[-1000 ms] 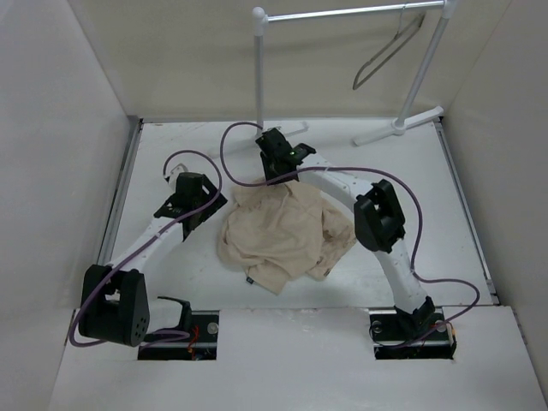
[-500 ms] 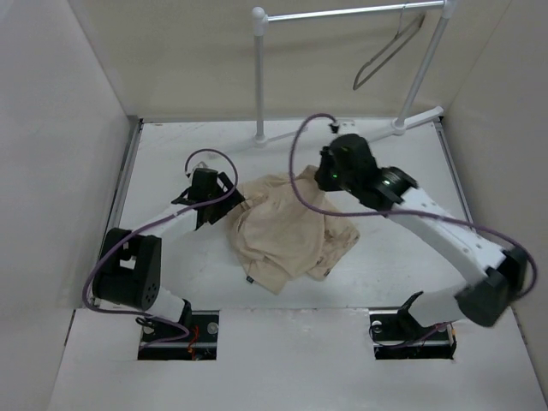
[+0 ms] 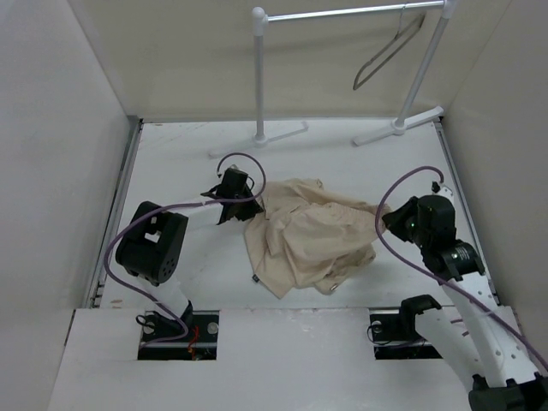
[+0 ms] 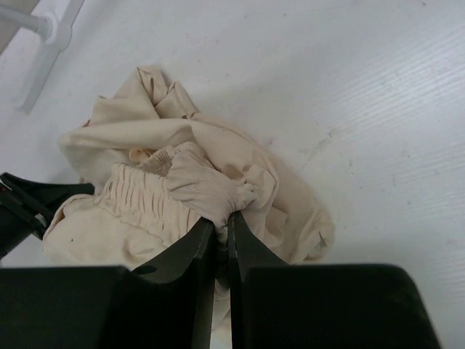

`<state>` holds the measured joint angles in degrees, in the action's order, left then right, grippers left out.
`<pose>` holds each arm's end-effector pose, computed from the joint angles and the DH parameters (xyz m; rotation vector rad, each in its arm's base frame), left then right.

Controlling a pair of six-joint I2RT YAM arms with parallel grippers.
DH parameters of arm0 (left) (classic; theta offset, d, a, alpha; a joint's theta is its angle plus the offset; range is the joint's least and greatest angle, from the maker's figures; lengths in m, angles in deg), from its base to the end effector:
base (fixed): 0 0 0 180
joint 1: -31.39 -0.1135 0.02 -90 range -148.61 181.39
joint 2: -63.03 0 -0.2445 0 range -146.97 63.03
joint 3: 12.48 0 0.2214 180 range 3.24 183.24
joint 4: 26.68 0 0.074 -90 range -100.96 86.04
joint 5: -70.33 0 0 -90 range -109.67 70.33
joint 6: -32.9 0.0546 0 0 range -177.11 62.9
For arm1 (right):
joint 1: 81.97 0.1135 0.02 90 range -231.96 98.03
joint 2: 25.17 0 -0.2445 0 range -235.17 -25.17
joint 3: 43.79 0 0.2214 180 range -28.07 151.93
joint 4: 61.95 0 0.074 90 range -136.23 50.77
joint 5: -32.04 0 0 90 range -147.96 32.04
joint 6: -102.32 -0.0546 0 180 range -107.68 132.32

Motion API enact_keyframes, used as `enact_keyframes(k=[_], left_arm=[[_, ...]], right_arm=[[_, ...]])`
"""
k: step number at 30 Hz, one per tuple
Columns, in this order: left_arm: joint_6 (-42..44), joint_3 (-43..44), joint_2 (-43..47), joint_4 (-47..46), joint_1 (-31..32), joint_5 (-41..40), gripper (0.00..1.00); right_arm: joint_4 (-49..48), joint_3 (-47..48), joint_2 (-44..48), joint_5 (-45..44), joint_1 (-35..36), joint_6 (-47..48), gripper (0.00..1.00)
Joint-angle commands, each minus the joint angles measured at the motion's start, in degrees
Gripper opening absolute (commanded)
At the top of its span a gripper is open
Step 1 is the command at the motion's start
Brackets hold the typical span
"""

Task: Place the trousers on the hanger
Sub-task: Flatten out the trousers at the center of the board.

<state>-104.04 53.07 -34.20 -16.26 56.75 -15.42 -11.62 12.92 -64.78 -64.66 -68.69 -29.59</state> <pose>0.3005 -0.1469 0.1537 -0.4130 2.3799 -0.7052 0.1479 0.0284 0.2642 0.6050 2.0924 0.4320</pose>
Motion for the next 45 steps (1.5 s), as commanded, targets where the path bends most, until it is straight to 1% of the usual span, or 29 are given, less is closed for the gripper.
enact_keyframes(k=[1,3,5,7,10,11,12,14,16,17,19,21,23,25,27,29,31,32,33,35,36,39,40,41,43,44,45], left_arm=[[-2.19,3.43,-0.42,0.03,-1.15,-1.79,0.16],[-2.11,5.10,-0.15,0.46,-0.89,-2.14,0.11],[-2.11,5.90,0.81,2.56,-0.98,-3.63,0.07],[-2.11,4.77,3.44,4.33,-2.02,-5.74,0.06],[-1.93,3.09,9.84,5.38,-7.28,-5.92,0.05],[-1.93,3.26,11.69,6.00,-9.22,-5.92,0.05],[-1.93,4.57,14.41,7.31,-12.54,-5.75,0.05],[-1.93,9.04,17.67,10.21,-17.48,-5.31,0.05],[-2.02,14.84,19.53,13.02,-21.44,-4.61,0.05],[-2.02,18.43,20.23,14.69,-23.46,-4.25,0.05],[-2.02,25.20,21.38,17.77,-27.50,-3.55,0.06],[-2.28,29.79,22.43,19.97,-31.11,-3.46,0.07],[-2.45,31.03,23.57,21.12,-34.27,-3.37,0.08],[-2.98,29.73,24.80,22.08,-36.91,-2.76,0.09],[-3.86,26.05,26.47,22.44,-38.94,-2.06,0.09],[-4.48,21.30,28.40,22.35,-39.65,-1.27,0.09],[-4.48,15.68,30.60,22.18,-38.60,-1.52,0.09],[-4.65,12.61,31.65,22.00,-37.03,-1.61,0.09],[-4.74,9.45,32.80,22.26,-35.53,-2.14,0.09],[-5.27,2.94,35.43,22.53,-32.63,-3.02,0.09],[-6.05,0.21,37.01,22.70,-30.88,-3.28,0.09],[-6.41,-4.55,40.62,24.19,-26.39,-5.47,0.10],[-6.06,-5.34,41.41,25.24,-25.33,-6.70,0.11],[-5.63,-5.87,41.86,26.21,-24.71,-7.67,0.14],[-3.87,-6.49,42.21,26.83,-24.18,-9.43,0.23],[-2.82,-6.58,41.78,26.75,-23.75,-10.22,0.29],[-1.76,-6.32,40.81,26.31,-23.04,-10.92,0.36]], right_arm=[[-1.65,-1.09,1.65,6.60,-3.65,-2.65,0.12],[-2.35,-0.39,0.25,8.45,-4.36,-2.39,0.11],[-3.67,1.53,-0.90,7.67,-3.05,-2.30,0.11],[-5.07,4.08,-1.51,6.27,-1.38,-1.60,0.11],[-6.39,8.65,-5.10,7.66,0.82,-0.46,0.10],[-7.18,10.41,-7.21,8.80,2.57,0.07,0.09],[-8.23,12.51,-9.58,9.77,4.76,0.51,0.09],[-10.17,19.52,-15.02,10.56,10.29,2.61,0.08],[-9.74,28.31,-19.25,10.22,14.70,5.86,0.07],[-8.78,34.97,-21.36,9.78,17.06,8.40,0.07],[-7.72,43.09,-22.61,9.34,19.80,11.84,0.07],[-8.33,46.19,-21.13,9.60,21.04,13.96,0.08],[-8.68,42.62,-17.71,9.95,20.43,13.09,0.08],[-8.94,33.24,-12.62,9.43,16.58,10.64,0.08],[-8.60,21.21,-7.69,8.11,10.18,3.37,0.08],[-6.58,10.91,-4.78,9.33,0.96,-4.46,0.08],[-6.57,3.16,-3.81,12.48,-7.13,-7.21,0.09],[-6.66,0.87,-3.63,13.02,-10.13,-7.31,0.13],[-6.31,-0.90,-3.45,13.03,-12.25,-7.31,0.20],[-5.70,-2.93,-3.01,11.72,-14.80,-6.78,0.30],[-5.61,-3.55,-2.58,10.66,-15.60,-6.08,0.37],[-5.78,-4.08,-1.61,6.71,-14.48,-4.50,0.66],[-5.52,-3.82,-1.61,5.66,-12.90,-3.89,0.73],[-5.26,-3.64,-1.60,4.60,-10.97,-3.45,0.77],[-3.25,-3.11,-1.60,1.01,-6.75,-2.48,0.78],[-1.84,-3.02,-1.60,-1.54,-4.47,-1.95,0.74],[-0.35,-2.94,-1.43,-4.17,-2.45,-1.77,0.62]])
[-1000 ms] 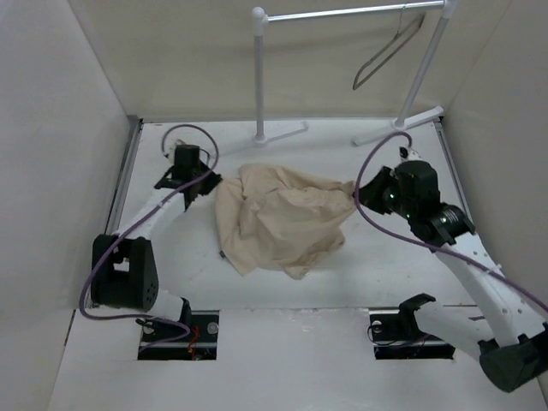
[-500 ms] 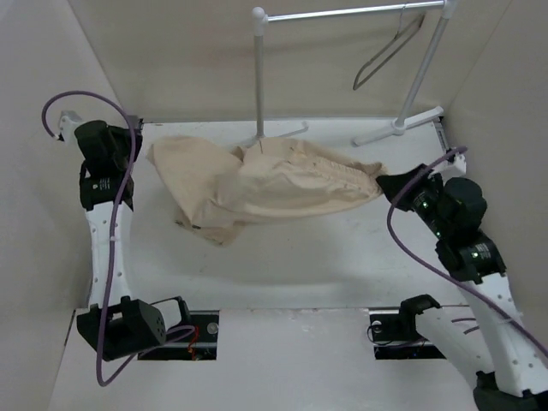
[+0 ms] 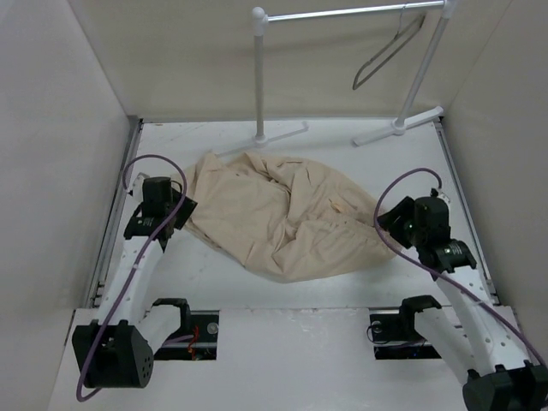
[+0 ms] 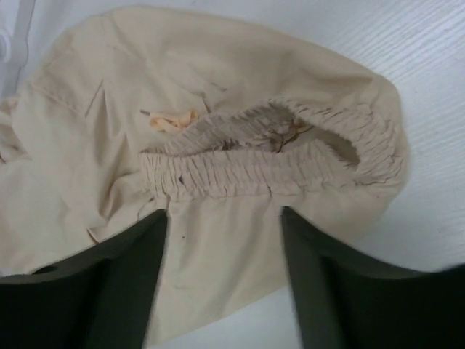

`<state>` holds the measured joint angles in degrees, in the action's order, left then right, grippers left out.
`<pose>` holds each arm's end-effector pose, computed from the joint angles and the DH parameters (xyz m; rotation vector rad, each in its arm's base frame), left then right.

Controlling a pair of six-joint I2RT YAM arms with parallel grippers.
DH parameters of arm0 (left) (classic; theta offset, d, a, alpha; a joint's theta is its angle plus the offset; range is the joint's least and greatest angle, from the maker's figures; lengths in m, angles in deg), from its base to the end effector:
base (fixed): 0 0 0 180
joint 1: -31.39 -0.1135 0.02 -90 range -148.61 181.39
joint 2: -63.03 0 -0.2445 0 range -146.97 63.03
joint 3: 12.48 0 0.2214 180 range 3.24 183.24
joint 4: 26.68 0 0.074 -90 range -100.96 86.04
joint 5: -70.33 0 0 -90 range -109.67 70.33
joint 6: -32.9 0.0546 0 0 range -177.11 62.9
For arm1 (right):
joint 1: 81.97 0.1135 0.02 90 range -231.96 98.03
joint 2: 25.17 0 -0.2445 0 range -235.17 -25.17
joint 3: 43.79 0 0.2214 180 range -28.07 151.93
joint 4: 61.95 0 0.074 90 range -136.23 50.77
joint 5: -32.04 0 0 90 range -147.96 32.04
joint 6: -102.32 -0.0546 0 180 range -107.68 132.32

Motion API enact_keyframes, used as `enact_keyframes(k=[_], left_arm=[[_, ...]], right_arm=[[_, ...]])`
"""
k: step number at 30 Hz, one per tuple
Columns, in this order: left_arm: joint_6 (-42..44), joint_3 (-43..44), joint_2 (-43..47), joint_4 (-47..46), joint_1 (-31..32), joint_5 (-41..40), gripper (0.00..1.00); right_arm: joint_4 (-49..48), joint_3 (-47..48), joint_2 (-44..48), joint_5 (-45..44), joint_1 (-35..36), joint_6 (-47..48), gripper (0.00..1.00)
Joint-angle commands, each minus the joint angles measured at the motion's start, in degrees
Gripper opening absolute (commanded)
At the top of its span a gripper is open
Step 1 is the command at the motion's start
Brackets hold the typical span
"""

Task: Place the trousers on the hanger
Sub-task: Flatten out the trousers at the center of the board.

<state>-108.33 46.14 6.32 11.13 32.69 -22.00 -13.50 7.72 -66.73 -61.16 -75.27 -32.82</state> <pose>0.2112 -0.0026 0.2499 -0.9649 2.0175 -0.4645 0.1550 0.0151 0.2340 0.7782 2.1390 0.4227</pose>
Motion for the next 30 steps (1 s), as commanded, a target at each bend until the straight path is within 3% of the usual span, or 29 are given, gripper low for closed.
enact_keyframes(k=[1,2,3,5,7,8,10,12,15,21,23,28,30], left_arm=[[3.57,1.22,-1.11,-1.17,1.72,-5.66,0.43],[4.54,2.10,-2.69,-1.34,2.60,-7.15,0.47],[5.68,3.06,-4.62,-1.87,3.74,-8.82,0.52],[8.58,4.91,-9.10,-4.14,5.94,-11.81,0.56],[11.31,7.63,-14.11,-5.91,6.83,-13.57,0.60],[12.28,9.38,-16.92,-6.78,7.09,-13.58,0.61],[14.82,13.86,-22.37,-7.93,7.35,-13.41,0.63],[17.11,18.35,-27.03,-8.38,7.88,-13.14,0.65],[20.89,25.38,-34.68,-7.59,8.76,-13.05,0.66],[24.85,36.02,-48.13,-4.16,10.43,-12.09,0.66],[25.47,37.70,-50.86,-3.81,10.96,-12.09,0.60],[24.15,36.30,-51.84,-3.89,10.70,-11.30,0.20],[23.72,34.72,-49.57,-3.98,9.91,-10.94,0.11]], right_arm=[[2.94,2.27,0.69,-9.78,5.98,1.64,0.43],[3.91,2.27,0.69,-11.20,7.39,1.55,0.26],[4.79,2.35,0.34,-11.73,8.62,1.29,0.15],[4.98,2.62,-1.49,-11.04,10.30,1.20,0.13],[4.36,3.23,-5.44,-9.02,12.67,1.64,0.19],[4.10,3.58,-7.20,-8.93,13.90,1.73,0.28],[1.47,4.63,-10.72,-9.10,16.10,3.30,0.55],[-1.17,6.47,-15.02,-8.75,17.77,5.32,0.69],[-3.37,9.82,-23.27,-8.05,19.71,6.91,0.75],[-8.64,15.61,-34.19,-7.96,20.59,8.93,0.74],[-9.17,18.16,-38.92,-8.31,20.68,9.98,0.74],[-9.35,22.47,-47.37,-8.49,20.85,10.17,0.75],[-9.00,23.36,-48.17,-7.96,21.20,10.17,0.64]])
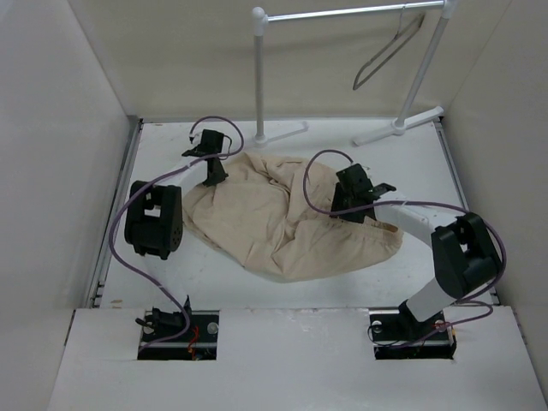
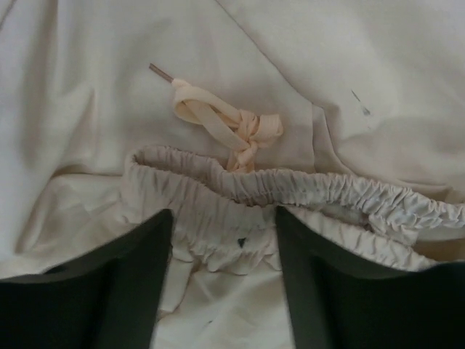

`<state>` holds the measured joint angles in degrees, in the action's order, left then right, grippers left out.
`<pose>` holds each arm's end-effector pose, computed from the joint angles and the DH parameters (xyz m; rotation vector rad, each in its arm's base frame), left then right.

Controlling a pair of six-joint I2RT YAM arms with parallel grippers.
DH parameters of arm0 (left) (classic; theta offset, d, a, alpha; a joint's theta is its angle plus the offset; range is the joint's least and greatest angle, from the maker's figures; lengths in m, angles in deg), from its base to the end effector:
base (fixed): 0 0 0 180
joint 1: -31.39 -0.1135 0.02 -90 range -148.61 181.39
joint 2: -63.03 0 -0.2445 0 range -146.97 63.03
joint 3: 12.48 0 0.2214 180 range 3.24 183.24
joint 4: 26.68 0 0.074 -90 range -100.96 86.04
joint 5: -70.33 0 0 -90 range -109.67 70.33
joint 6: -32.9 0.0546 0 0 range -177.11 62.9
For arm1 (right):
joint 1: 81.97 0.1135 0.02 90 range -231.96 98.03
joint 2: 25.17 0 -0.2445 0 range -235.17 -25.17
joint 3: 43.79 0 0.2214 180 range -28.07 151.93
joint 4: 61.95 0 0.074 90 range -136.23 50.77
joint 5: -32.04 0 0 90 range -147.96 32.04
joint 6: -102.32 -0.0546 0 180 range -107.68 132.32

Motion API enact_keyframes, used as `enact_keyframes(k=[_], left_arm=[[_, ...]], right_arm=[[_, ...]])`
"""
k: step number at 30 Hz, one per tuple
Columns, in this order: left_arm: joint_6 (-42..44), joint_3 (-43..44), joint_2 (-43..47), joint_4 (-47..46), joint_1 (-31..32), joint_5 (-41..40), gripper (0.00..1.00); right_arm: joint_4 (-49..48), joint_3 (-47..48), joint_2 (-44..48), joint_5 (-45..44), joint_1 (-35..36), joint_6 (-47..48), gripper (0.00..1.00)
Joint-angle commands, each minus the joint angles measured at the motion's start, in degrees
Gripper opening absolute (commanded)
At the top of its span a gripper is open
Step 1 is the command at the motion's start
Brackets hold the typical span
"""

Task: Place the trousers on the hanger
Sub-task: Flatten out the trousers at the center of the board.

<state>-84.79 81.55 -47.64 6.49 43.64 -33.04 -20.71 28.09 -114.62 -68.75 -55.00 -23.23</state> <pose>0.3940 -0.0726 0.1818 -0.4256 2.3711 -0.0356 0.2674 0.1246 0.1820 0.2605 2.5643 0.1652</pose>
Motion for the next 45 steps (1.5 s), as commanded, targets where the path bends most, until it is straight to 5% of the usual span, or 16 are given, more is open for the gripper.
enact_keyframes(k=[1,4,7,14,20,23,26,30,32,34,38,40,45], left_arm=[[-0.26,-1.74,6.15,0.39,-1.66,0.27,0.08],[-2.89,-4.99,13.26,0.21,-3.06,0.88,0.06],[-5.18,-7.98,22.31,0.56,-3.86,1.32,0.05],[-11.24,-17.73,45.16,8.81,-5.52,0.89,0.05],[-14.24,-28.54,60.47,28.57,-11.05,-1.84,0.08],[-15.20,-32.41,64.17,35.70,-13.78,-1.23,0.21],[-15.74,-32.51,65.49,38.80,-14.93,-1.75,0.44],[-15.65,-27.34,62.96,33.81,-15.29,-1.93,0.58],[-15.82,-24.35,57.62,27.93,-13.10,-1.66,0.59],[-15.91,-20.23,49.20,22.12,-9.94,-1.75,0.60],[-15.91,-11.18,32.49,14.02,-7.37,-0.53,0.60],[-15.48,-6.43,25.02,12.61,-7.29,0.79,0.60],[-9.95,2.81,10.32,16.28,-9.13,-0.60,0.62]], right_arm=[[-1.70,3.16,-0.46,-0.29,1.12,0.66,0.57],[-0.21,3.60,0.58,0.06,0.94,0.22,0.17],[0.06,2.29,6.46,-0.64,1.12,-0.92,0.06],[6.72,-8.15,31.14,-1.61,1.82,-9.78,0.05],[20.86,-20.29,51.46,4.28,0.07,-20.86,0.05],[26.67,-20.66,54.64,3.50,-3.35,-21.32,0.08],[27.48,-19.95,54.91,0.77,-7.83,-19.04,0.28],[24.15,-17.15,52.45,0.24,-11.79,-14.03,0.67],[20.90,-15.83,50.44,0.50,-11.80,-11.57,0.72],[18.53,-14.42,48.15,0.59,-11.02,-10.25,0.65],[14.39,-12.04,42.44,0.33,-5.84,-8.14,0.14],[12.46,-11.43,39.54,0.06,-4.25,-7.08,0.11],[8.94,-11.34,35.93,0.24,-1.96,-7.08,0.26]])
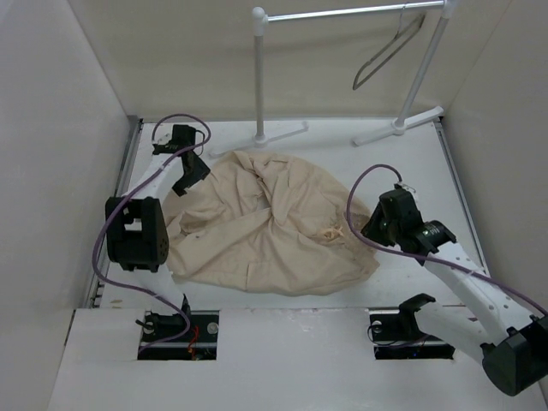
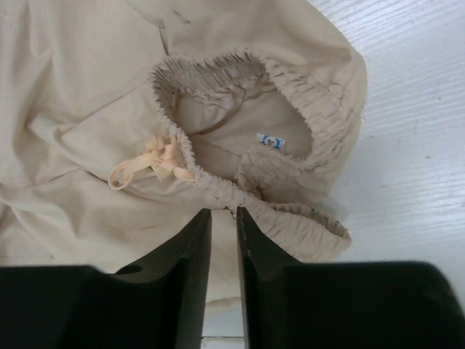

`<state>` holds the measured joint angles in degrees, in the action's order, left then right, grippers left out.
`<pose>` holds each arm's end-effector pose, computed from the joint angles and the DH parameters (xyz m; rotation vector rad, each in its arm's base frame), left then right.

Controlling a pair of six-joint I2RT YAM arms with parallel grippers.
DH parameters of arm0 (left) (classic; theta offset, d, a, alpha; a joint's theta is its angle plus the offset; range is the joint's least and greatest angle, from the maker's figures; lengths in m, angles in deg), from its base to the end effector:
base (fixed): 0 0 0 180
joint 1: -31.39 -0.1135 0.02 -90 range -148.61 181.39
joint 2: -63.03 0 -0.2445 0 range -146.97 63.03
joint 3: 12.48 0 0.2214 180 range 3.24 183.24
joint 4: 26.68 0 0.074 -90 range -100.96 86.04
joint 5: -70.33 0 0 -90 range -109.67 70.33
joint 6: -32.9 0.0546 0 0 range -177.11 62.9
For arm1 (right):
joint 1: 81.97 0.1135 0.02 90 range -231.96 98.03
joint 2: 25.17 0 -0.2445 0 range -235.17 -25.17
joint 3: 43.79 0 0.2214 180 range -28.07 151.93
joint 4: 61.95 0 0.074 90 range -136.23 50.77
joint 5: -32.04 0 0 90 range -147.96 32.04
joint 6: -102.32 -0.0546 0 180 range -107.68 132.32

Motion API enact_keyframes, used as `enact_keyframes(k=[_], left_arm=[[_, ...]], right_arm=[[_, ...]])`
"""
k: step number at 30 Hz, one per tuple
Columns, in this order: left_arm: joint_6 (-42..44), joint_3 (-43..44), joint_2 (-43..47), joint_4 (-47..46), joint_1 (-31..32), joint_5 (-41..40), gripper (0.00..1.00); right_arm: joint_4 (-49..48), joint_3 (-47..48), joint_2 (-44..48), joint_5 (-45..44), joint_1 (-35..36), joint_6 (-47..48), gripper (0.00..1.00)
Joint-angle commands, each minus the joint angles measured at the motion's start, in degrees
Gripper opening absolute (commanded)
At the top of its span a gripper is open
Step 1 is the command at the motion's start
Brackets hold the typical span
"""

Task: Place the trousers on the hanger
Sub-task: Flatten out the trousers at the center of the board.

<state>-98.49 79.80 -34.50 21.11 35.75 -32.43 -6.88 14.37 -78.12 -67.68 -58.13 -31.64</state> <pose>0.3489 -0.0145 0.2340 -0.8697 2.3071 -0.0663 0.1643 0.0625 0.2310 0.5029 2.3990 0.3263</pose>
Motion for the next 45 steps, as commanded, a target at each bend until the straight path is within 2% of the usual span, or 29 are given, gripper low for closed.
enact_keyframes(k=[1,5,6,11,16,17,21,23,24,27,28,29,30,32,33,35,38,45], left_arm=[[4.90,5.00,-3.88,2.20,-1.33,-3.05,0.63],[9.90,4.13,-6.42,0.72,-1.24,-5.27,0.69],[11.75,5.35,-8.70,0.71,-1.16,-3.96,0.69],[14.23,10.45,-15.48,-1.05,1.04,0.00,0.67],[14.49,10.38,-19.71,0.97,2.10,3.09,0.58],[14.49,9.76,-20.06,0.88,2.10,3.00,0.53],[14.23,8.87,-20.06,0.80,1.31,0.90,0.14],[14.23,10.19,-18.40,0.80,0.26,-0.86,0.05],[14.14,11.50,-17.09,0.80,-0.36,-1.91,0.04],[14.05,17.29,-13.39,0.71,-1.85,-4.20,0.02],[14.05,19.92,-12.42,0.71,-2.29,-4.56,0.02],[14.05,23.00,-11.81,0.88,-2.82,-4.65,0.02],[14.14,26.77,-11.45,1.49,-3.26,-4.47,0.02],[14.40,31.26,-11.71,2.46,-3.35,-4.04,0.03],[14.49,33.20,-12.06,3.34,-3.53,-3.77,0.04],[14.49,34.01,-12.76,3.96,-3.62,-2.98,0.04],[14.40,30.86,-12.59,3.26,-4.14,-2.80,0.04],[15.90,29.97,-12.50,2.47,-4.49,-2.80,0.04]], right_arm=[[-5.16,2.39,-0.84,-1.01,1.78,1.25,0.31],[-7.35,0.73,-1.89,-1.45,3.54,1.07,0.55],[-8.32,0.37,-2.50,-0.92,3.54,0.99,0.58],[-11.23,1.51,-6.02,1.10,4.77,1.60,0.61],[-12.02,1.95,-6.38,0.22,5.12,1.51,0.66],[-12.19,1.86,-6.20,0.22,5.12,1.43,0.68],[-13.60,1.16,-6.20,0.22,3.99,1.34,0.71],[-14.13,0.98,-6.73,-0.13,2.49,1.08,0.66],[-14.39,0.98,-6.99,-0.65,1.53,0.81,0.59],[-15.18,1.68,-8.74,-1.45,-1.98,0.20,0.26],[-15.18,2.47,-9.71,-1.62,-3.21,0.28,0.20],[-15.18,3.35,-10.85,-1.62,-4.10,0.46,0.19],[-15.36,4.31,-12.08,-1.45,-4.63,0.81,0.21],[-16.15,6.07,-14.80,-1.36,-5.07,1.77,0.33],[-16.67,7.21,-17.43,-1.01,-4.90,2.91,0.50],[-16.24,8.71,-20.77,-0.57,-4.81,3.45,0.69],[-18.17,8.54,-23.25,1.53,-2.36,3.54,0.74],[-17.64,9.24,-27.04,2.60,3.88,3.27,0.71]])
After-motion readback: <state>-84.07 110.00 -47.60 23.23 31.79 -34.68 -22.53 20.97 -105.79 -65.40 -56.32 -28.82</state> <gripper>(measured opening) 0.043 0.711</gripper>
